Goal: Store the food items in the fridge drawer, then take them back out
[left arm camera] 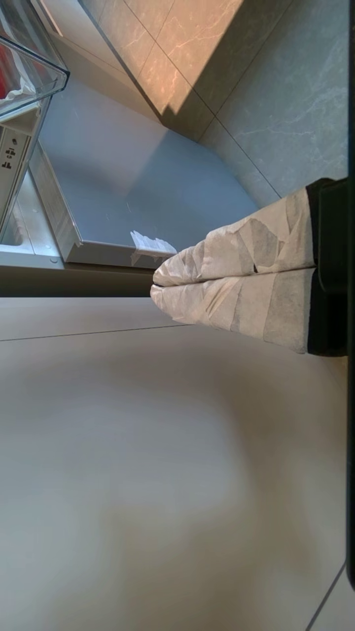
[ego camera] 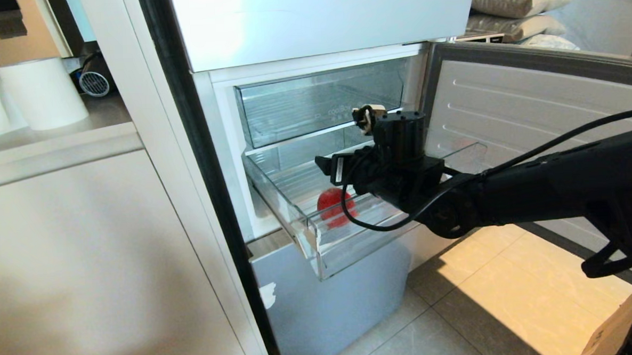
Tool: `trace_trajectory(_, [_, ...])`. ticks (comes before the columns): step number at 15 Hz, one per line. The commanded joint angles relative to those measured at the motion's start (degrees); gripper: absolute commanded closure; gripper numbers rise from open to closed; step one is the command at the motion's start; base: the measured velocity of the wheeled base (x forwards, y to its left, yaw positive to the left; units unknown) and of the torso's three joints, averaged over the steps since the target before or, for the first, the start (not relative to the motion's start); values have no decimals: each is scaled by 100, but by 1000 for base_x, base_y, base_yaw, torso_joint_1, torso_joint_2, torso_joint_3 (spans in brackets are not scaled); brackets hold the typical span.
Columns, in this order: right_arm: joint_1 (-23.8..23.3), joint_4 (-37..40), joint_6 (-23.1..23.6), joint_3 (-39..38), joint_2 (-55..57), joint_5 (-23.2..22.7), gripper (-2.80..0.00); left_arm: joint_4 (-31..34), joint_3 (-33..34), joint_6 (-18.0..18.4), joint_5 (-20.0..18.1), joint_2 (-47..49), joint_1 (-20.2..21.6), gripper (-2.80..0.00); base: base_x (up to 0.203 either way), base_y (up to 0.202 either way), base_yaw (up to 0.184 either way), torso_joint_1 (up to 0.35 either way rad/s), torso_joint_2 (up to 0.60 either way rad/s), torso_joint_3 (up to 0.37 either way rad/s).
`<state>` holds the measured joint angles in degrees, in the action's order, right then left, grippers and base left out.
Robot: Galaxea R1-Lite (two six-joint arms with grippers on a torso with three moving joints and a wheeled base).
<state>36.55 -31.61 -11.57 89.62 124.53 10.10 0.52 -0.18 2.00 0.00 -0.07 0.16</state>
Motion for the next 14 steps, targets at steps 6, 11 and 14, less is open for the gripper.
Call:
trace_trajectory(6, [99,289,65,-1195,-1843,124,0,0,1,2,0,-7,2,0,0,0,0,0,0,0])
trace_trajectory(11, [233,2866,-241,-2701,-3539,364,0,0,1,2,0,-1,2,0,0,0,0,0,0,0])
trace_trajectory(14, [241,3335,-637,-2925,-3204,434,0,0,1,2,0,-1,2,0,0,0,0,0,0,0])
